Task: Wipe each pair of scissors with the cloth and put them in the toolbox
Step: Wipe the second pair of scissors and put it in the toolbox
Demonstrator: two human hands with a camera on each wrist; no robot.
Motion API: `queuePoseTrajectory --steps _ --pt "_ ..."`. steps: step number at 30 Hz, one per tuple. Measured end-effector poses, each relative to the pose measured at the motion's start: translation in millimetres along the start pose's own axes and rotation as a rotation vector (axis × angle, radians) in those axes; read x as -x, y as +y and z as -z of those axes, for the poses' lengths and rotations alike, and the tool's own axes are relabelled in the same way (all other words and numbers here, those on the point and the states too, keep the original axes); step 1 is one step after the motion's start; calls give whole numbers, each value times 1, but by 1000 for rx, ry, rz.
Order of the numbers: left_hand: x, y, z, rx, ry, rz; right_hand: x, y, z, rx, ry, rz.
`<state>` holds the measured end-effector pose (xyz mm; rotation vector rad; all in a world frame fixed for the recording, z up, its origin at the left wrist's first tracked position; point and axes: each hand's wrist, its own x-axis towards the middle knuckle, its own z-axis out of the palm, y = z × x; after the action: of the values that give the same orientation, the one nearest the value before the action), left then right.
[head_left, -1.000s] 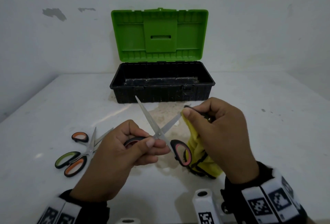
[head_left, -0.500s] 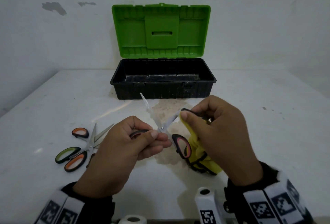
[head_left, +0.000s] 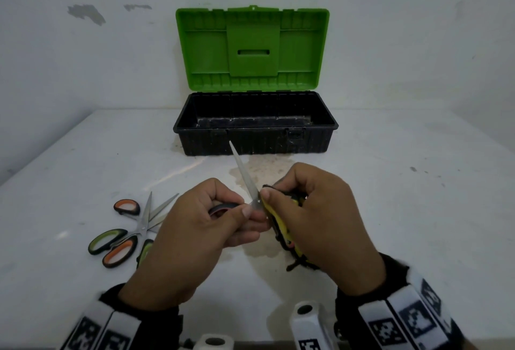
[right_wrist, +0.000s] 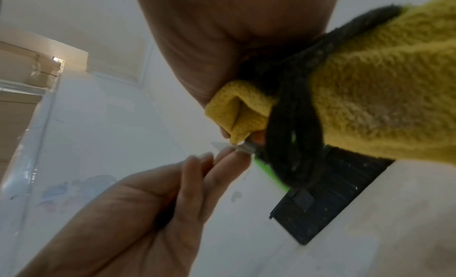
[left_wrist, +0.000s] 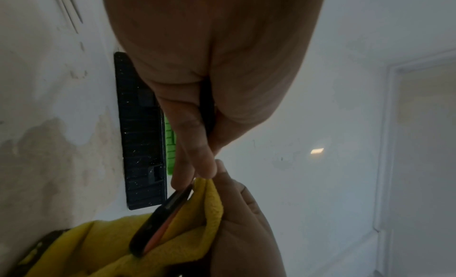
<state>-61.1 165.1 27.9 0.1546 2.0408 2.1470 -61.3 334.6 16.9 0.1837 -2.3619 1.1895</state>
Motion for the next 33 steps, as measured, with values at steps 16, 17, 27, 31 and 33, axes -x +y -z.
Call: queuePoseTrajectory --steps 16,17,27,31,33 --pt "-3 -7 6 -60 -11 -76 -9 9 2 -49 173 -93" --pt "-3 -8 7 -59 -6 -89 -8 7 0 -58 160 -90" --pt "-3 -14 7 -27 4 -153 -14 15 5 -82 240 -94" --pt "-3 -13 7 -30 1 -144 -18 21 10 -95 255 -111" --pt "-3 -12 6 -17 2 -133 -21 23 12 -101 263 -115"
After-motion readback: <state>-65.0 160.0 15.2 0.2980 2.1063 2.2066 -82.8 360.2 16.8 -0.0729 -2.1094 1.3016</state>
